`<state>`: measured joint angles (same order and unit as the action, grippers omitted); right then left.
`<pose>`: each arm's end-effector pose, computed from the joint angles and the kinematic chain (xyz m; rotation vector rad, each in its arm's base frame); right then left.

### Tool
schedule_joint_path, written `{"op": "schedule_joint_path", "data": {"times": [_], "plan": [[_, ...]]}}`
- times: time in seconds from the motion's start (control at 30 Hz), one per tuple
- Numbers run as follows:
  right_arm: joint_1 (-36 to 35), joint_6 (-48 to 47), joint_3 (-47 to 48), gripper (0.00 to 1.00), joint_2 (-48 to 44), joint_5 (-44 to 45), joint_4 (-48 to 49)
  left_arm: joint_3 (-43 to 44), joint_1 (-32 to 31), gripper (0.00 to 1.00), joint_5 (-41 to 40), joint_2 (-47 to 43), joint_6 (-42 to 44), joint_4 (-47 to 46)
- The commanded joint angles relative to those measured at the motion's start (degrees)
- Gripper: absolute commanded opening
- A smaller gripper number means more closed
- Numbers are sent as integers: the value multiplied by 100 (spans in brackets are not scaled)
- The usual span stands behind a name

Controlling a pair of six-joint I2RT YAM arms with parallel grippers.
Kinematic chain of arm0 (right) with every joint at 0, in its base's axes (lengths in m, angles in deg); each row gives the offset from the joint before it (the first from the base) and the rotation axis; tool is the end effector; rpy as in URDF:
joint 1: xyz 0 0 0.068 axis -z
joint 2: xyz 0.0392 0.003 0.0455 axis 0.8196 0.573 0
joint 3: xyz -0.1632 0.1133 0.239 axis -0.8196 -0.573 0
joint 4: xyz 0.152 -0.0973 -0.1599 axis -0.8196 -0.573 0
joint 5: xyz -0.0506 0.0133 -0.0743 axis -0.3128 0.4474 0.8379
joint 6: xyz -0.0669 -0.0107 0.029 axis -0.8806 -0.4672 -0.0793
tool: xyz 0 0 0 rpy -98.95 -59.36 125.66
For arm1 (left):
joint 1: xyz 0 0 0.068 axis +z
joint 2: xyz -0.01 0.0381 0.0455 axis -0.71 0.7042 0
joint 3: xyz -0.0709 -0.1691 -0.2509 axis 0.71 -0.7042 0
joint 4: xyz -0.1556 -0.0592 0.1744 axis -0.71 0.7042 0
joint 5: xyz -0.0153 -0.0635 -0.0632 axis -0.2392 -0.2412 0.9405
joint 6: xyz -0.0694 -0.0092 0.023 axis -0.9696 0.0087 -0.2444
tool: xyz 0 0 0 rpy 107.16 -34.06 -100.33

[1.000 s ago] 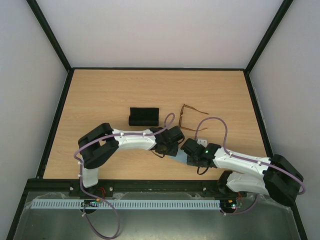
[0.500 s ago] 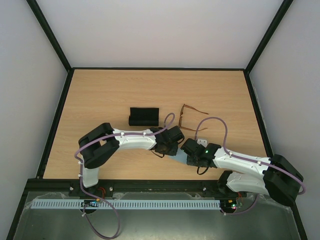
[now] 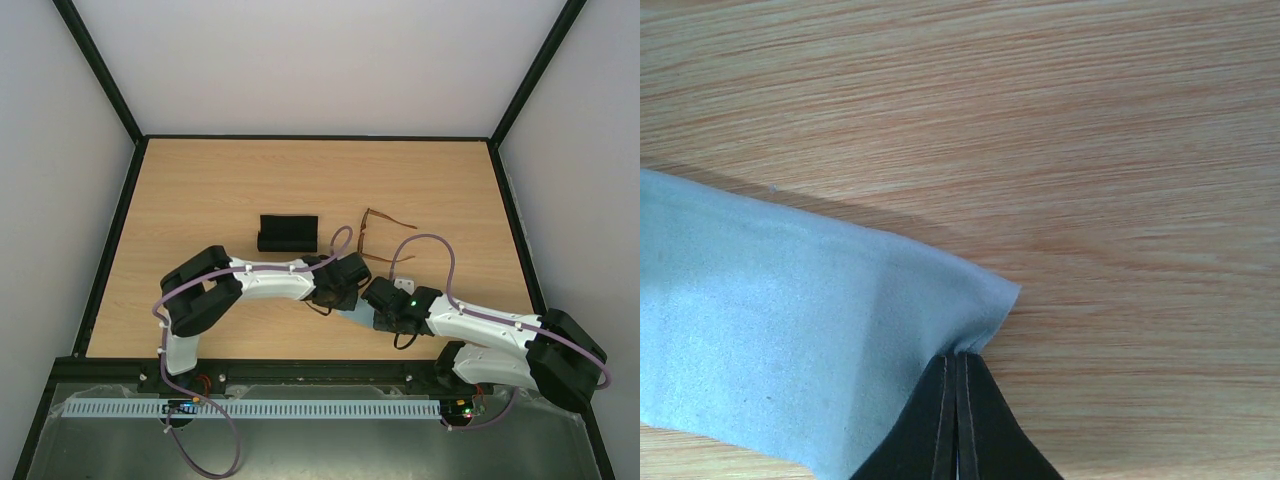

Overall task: Organize the sunglasses
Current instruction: Pick up the glasses cleaning cloth from the center of the board.

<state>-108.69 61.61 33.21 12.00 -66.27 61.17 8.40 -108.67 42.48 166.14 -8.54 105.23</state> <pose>0.1069 0.1177 0.1769 0.2084 2.6531 0.3019 0.1772 -0.3504 0.1729 0.3400 2.7895 -0.5384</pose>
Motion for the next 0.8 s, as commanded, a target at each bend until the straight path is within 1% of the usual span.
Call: {"op": "schedule_joint_path", "data": {"times": [0.0, 0.27, 0.77], "plan": [[-23, 19, -91, 1, -62, 35, -130, -138, -80, 3, 63, 417, -17, 276], [-22, -9, -24, 1, -68, 74, -147, -263, -29, 2, 8, 115, -119, 250], [-22, -367, 871, 1, 90, 260, -381, -264, 252, 2, -83, -512, -110, 472]]}}
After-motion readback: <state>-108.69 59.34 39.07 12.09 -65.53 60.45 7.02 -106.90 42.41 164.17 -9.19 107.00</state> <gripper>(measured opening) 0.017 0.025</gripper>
